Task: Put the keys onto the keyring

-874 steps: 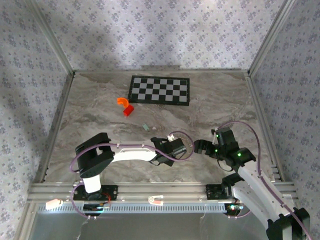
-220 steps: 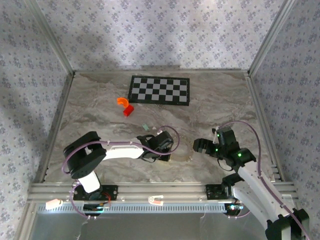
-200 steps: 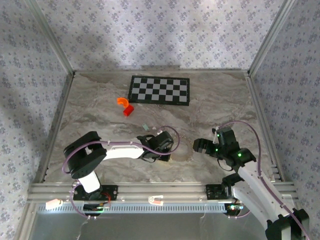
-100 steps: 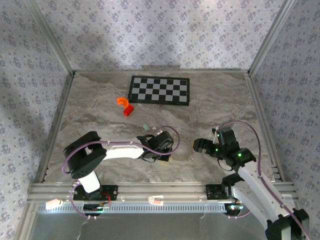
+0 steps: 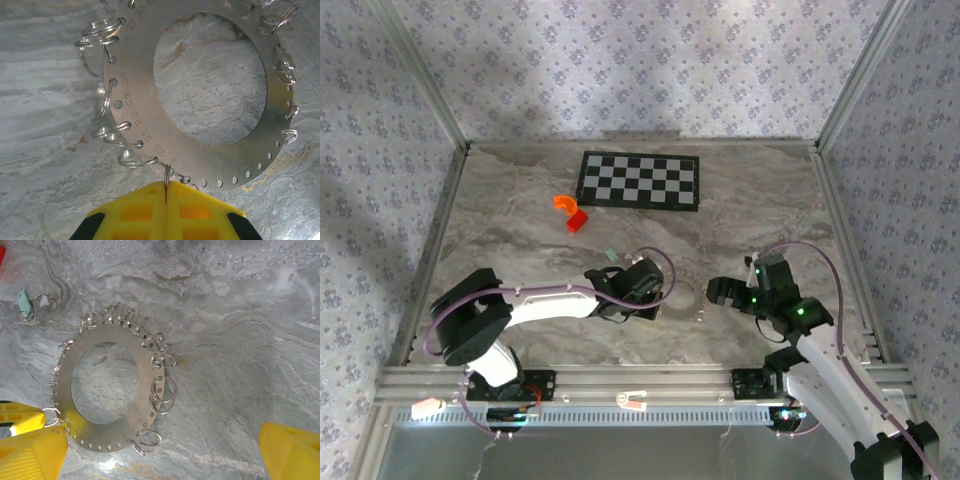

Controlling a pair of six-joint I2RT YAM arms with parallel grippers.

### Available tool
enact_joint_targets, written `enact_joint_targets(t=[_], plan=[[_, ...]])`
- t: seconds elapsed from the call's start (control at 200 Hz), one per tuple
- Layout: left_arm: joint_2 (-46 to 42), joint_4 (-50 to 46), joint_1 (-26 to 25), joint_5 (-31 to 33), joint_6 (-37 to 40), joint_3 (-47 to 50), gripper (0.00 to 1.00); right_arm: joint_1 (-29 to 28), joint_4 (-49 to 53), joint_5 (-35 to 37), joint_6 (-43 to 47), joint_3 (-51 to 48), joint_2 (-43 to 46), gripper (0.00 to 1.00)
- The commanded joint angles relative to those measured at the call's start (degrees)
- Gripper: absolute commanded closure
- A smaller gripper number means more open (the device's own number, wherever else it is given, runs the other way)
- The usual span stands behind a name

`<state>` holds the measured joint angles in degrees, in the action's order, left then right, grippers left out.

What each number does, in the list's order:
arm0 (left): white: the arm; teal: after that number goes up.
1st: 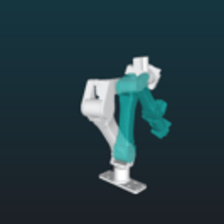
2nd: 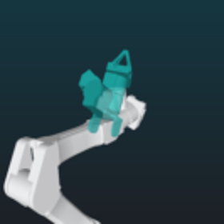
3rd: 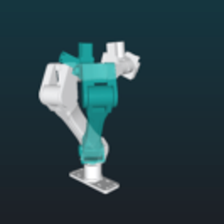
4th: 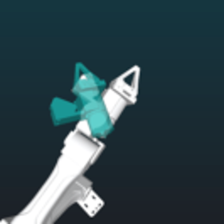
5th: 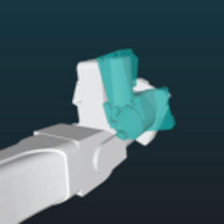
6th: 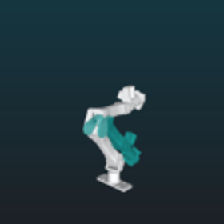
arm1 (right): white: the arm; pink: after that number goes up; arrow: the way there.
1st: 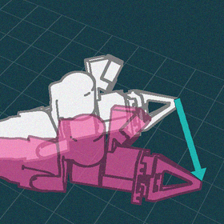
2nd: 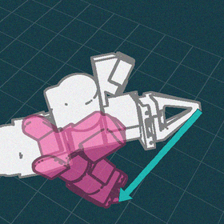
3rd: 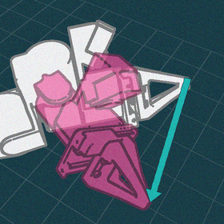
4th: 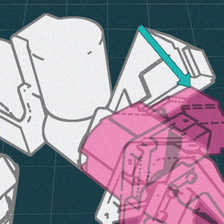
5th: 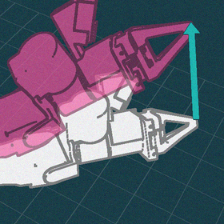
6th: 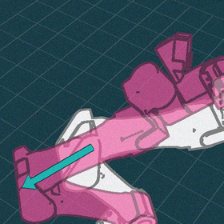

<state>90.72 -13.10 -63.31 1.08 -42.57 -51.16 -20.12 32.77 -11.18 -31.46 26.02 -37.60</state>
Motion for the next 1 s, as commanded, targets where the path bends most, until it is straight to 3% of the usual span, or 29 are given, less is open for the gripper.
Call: enact_joint_targets(t=[0.0, 0.47, 0.995], plan=[[-3.7, -2.8, -0.8, 2.4, 1.8, 0.7, 1.00, 0.3, 1.3, 0.2, 1.0, 1.4, 1.4, 0.00], [-19.7, -4.1, -0.9, 7.0, 11.1, 5.2, 1.00, -1.2, -0.4, -3.9, 1.1, 4.3, 3.1, 0.00], [-37.0, -4.5, -0.9, 7.9, 21.1, 8.4, 1.00, -13.0, -11.0, -7.6, 4.4, 6.9, 3.6, 0.04]])
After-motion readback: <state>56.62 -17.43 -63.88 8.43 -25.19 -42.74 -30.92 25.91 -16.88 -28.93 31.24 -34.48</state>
